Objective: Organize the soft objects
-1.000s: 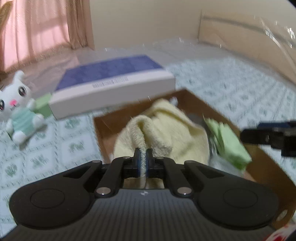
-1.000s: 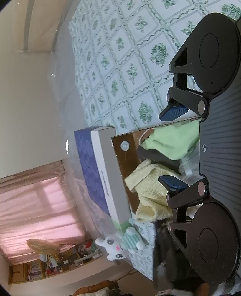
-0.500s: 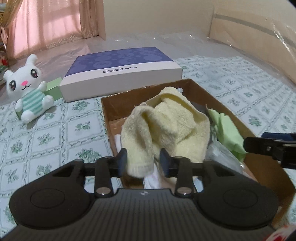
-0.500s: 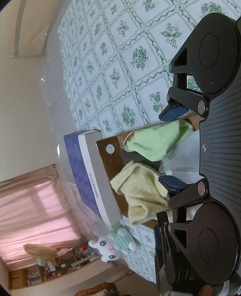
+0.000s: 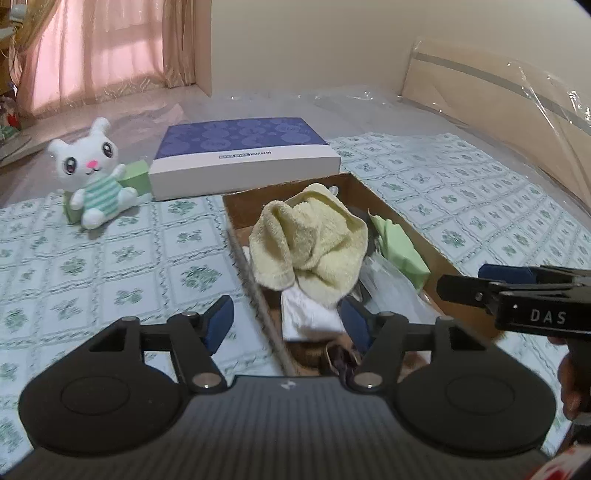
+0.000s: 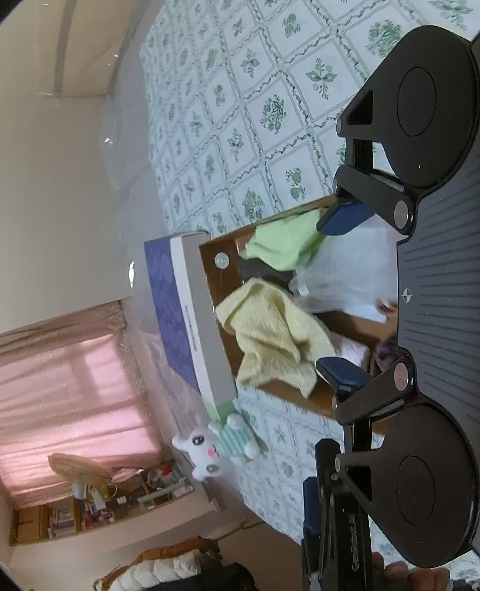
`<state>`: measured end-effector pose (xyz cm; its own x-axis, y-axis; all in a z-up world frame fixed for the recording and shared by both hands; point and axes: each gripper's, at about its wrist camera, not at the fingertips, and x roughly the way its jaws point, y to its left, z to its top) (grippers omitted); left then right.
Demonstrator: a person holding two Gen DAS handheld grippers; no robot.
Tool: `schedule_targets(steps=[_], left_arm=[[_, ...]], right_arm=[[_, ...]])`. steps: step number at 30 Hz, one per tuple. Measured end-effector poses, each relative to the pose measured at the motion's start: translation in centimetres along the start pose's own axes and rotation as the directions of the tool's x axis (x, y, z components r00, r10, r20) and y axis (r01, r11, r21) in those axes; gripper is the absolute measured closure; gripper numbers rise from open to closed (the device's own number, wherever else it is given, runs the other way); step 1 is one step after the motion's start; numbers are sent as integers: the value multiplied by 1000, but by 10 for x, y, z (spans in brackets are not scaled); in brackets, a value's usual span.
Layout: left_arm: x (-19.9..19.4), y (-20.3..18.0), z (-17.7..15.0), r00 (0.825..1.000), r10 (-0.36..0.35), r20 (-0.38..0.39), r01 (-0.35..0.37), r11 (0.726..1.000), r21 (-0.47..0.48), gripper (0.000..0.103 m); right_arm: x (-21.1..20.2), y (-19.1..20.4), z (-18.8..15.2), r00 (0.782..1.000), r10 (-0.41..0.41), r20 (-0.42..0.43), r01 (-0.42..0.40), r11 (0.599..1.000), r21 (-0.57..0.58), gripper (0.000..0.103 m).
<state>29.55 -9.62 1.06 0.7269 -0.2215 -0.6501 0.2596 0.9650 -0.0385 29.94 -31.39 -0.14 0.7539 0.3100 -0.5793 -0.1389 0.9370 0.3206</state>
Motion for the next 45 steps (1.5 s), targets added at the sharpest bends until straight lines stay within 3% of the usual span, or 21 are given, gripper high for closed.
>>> schedule_targets(steps=[13, 21, 30, 45], left_arm=[[-103, 14, -47, 998, 68, 14, -67, 997, -28, 29], [-147, 28, -85, 994, 113, 1, -113, 992, -53, 23], [-177, 38, -119, 976, 215, -14, -216, 975, -60, 21], [-207, 49, -158, 965, 248, -84, -257, 957, -136, 21]], right_arm=[[-75, 57, -32, 999, 33, 19, -32, 999, -40, 26], [-103, 90, -60, 998, 61, -2, -61, 997, -41, 26], [-112, 111, -85, 995, 85, -47, -87, 996, -30, 26], [-114, 152, -122, 983, 108, -149, -124, 987, -103, 26]])
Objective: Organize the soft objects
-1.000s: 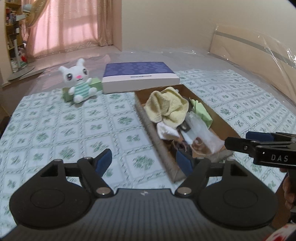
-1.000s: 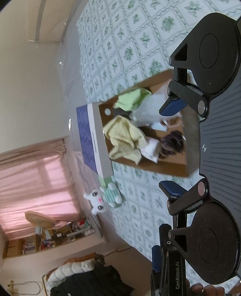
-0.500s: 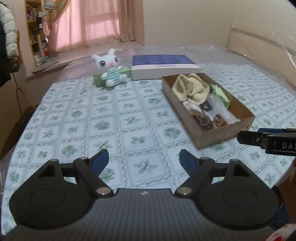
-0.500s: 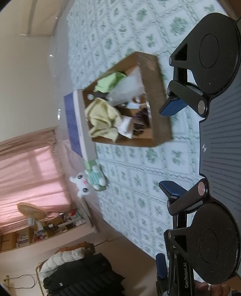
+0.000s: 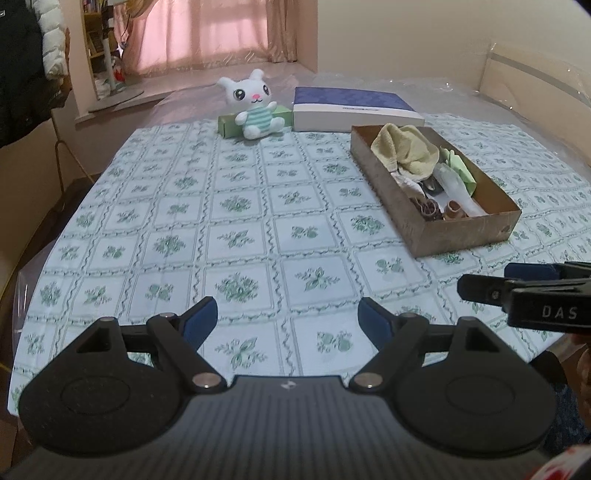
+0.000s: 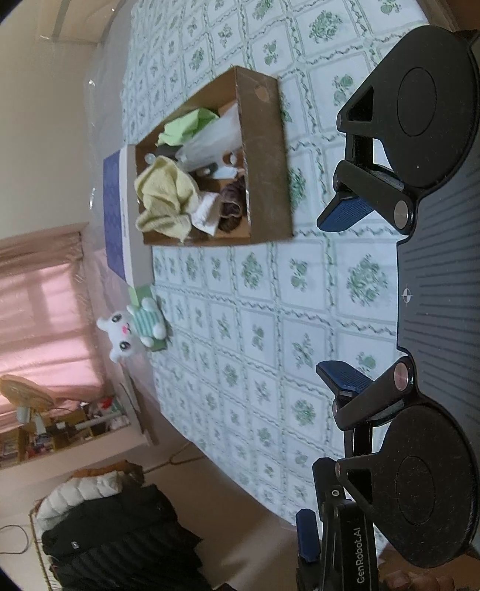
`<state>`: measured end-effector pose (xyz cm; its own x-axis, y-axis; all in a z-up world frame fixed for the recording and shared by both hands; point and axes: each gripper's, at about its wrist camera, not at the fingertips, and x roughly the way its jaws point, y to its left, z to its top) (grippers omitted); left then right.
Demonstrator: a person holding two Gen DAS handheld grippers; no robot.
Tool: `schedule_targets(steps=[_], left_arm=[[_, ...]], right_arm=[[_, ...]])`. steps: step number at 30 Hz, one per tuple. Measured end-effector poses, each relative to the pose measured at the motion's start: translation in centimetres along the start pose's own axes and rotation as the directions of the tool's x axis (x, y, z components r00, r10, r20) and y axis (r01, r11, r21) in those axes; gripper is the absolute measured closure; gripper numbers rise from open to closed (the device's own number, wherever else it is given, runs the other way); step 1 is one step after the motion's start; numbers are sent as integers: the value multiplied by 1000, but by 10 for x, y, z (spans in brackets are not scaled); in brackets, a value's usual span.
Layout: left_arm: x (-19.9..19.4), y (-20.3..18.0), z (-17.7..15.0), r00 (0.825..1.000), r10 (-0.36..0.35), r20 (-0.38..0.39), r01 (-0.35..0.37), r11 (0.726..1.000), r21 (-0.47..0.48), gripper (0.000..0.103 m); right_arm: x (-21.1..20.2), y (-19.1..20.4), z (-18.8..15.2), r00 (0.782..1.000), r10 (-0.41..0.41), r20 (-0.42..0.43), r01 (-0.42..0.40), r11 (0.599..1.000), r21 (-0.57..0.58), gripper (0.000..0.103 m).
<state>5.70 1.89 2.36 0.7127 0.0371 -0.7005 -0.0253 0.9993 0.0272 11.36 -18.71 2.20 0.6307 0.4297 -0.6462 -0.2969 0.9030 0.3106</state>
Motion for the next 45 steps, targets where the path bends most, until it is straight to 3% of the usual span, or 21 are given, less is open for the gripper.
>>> schedule_targets(steps=[17, 45], left_arm=[[4, 4, -11, 1000, 3, -31, -3, 1000, -17, 21], [8, 4, -11, 999, 6, -35, -6, 1000, -14, 21]], right_arm=[[16, 13, -13, 997, 22, -75, -24, 999, -26, 26], [20, 11, -13, 996, 22, -81, -24, 999, -22, 26]])
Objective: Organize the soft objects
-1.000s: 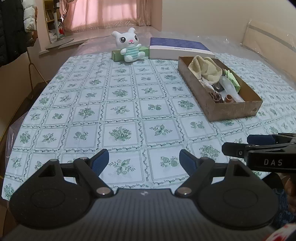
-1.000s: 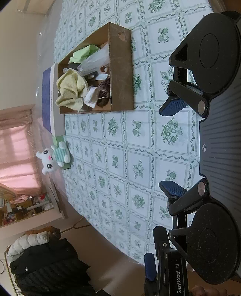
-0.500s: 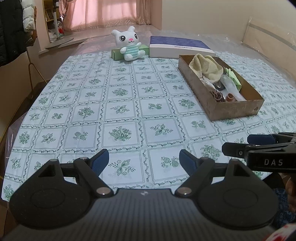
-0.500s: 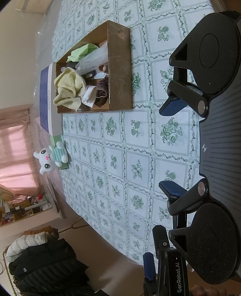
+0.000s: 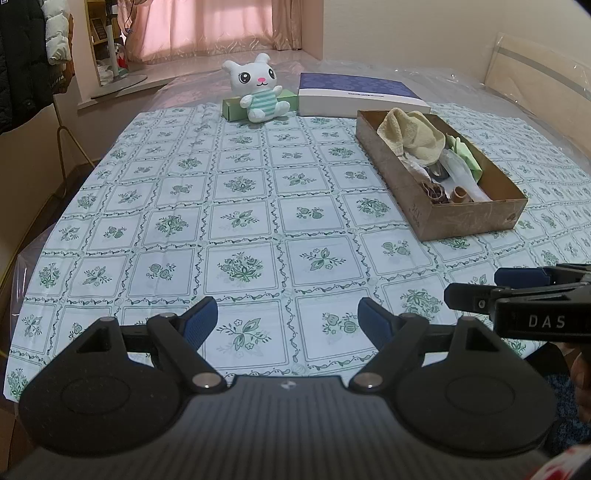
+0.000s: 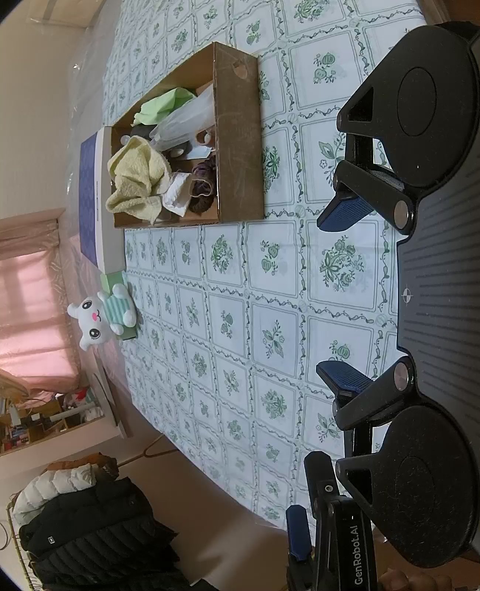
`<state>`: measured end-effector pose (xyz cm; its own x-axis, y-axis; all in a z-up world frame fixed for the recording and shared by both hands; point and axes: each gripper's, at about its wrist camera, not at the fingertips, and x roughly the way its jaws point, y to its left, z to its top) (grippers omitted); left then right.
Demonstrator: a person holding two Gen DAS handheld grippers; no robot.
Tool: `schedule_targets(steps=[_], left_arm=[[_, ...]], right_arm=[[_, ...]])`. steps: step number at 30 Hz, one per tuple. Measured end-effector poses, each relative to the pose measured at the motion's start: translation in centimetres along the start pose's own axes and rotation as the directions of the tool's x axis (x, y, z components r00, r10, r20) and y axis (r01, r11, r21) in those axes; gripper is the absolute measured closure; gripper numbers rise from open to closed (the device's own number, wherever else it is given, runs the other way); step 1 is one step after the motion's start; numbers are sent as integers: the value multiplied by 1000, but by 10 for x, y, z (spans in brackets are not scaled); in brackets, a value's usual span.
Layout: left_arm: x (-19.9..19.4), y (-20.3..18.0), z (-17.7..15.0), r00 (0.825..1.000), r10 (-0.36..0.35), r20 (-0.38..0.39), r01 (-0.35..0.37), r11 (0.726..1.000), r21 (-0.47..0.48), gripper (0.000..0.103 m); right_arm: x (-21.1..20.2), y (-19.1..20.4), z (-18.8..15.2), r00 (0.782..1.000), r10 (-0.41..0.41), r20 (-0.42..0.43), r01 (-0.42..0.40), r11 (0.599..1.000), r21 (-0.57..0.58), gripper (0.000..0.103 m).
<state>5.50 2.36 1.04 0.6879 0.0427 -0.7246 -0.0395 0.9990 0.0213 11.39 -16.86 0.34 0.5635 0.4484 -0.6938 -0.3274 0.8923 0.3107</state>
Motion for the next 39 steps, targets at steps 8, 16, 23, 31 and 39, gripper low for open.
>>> schedule_targets(steps=[8, 16, 23, 31, 39], left_arm=[[0, -1, 0, 1000, -2, 1, 2, 1000, 1, 21], [-1, -2, 1, 1000, -3, 3, 3, 1000, 3, 21], [-1, -2, 1, 1000, -4, 3, 4, 1000, 3, 21], [-2, -2, 2, 1000, -4, 4, 4, 1000, 5, 21], [-2, -3, 2, 1000, -7, 5, 7, 1000, 4, 21]], right_arm=[[0, -1, 0, 1000, -2, 1, 2, 1000, 3, 26], [-1, -2, 1, 1000, -4, 1, 4, 1000, 4, 26], [-1, -2, 1, 1000, -4, 1, 4, 1000, 4, 26], [-1, -2, 1, 1000, -4, 1, 4, 1000, 4, 26], [-1, -2, 1, 1000, -4, 1, 4, 1000, 5, 26]])
